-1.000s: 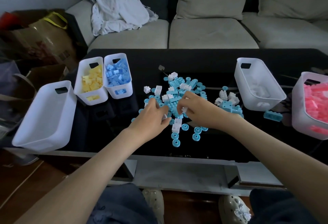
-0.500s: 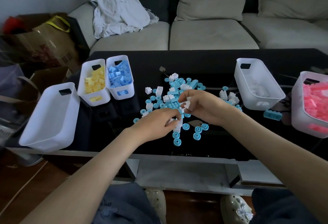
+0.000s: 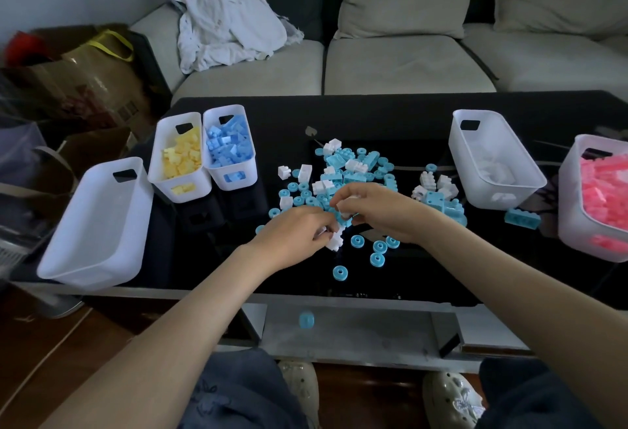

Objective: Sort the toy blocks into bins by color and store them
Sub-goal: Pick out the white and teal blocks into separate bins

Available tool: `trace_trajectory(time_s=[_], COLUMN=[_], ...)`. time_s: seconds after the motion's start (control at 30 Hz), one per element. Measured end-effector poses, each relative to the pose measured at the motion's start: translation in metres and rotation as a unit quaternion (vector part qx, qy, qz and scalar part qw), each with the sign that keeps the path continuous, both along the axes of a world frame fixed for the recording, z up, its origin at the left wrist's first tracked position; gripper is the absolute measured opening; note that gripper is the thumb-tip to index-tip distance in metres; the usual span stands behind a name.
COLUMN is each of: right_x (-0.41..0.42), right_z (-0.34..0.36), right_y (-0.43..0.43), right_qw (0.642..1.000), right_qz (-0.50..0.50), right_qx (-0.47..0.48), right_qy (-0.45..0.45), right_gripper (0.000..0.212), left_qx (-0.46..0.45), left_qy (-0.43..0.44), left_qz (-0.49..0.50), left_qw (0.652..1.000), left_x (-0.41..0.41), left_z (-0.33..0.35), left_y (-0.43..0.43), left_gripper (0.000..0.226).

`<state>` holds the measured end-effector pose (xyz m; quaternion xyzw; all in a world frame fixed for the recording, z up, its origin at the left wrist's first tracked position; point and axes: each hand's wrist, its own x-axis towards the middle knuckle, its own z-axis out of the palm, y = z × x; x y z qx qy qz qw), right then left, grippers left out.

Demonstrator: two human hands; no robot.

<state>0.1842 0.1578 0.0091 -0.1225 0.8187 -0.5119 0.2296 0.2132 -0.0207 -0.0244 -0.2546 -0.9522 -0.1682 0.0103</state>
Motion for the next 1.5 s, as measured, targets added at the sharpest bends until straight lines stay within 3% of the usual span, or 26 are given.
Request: trace_trajectory(time_s=[0.23,0.67,1.03,1.1,1.17,1.3,1.37,1.5], right_x=[0.006,0.035,0.063,0.068,0.074,0.081,0.083,0.08], right_z=[0.003,-0.007,0.005,0.01,0.015,0.032,0.039,0.047], right_y=[0.003,0.042,0.082,0.081,0.078,0.082,0.091,0.113], right_qw=[0.994,0.994,0.994,0.994,0.994,0.99,0.981,0.955], right_qz=[-0.05,-0.091,-0.104,-0.105,-0.105,-0.083,-0.107,-0.158], right_qx=[0.012,-0.04,-0.018,-0.02,-0.029,0.002,0.028,0.059], right_qy=[0.096,0.038,0.001,0.005,0.027,0.112,0.159,0.243], right_gripper=[0.013,0.015,0.027,0.027,0.025,0.036,0.037,0.035], left_qx=[-0.007,-0.022,-0.004,0.033,0.118,0.346,0.381,0.382], left_qy=[0.006,-0.031,-0.037,-0.048,-0.127,-0.322,-0.352,-0.346], left_qz=[0.024,0.039,0.08,0.101,0.131,0.135,0.109,0.077], left_qw=[1.0,0.999,0.996,0.993,0.976,0.871,0.848,0.853], left_x=[-0.006,-0.004,0.006,0.011,0.019,0.025,0.025,0.015], left_z=[-0.005,0.005,0.025,0.032,0.044,0.07,0.08,0.092], left_y=[0.005,0.02,0.039,0.052,0.071,0.113,0.133,0.169], left_gripper=[0.014,0.022,0.015,0.025,0.032,0.036,0.032,0.032])
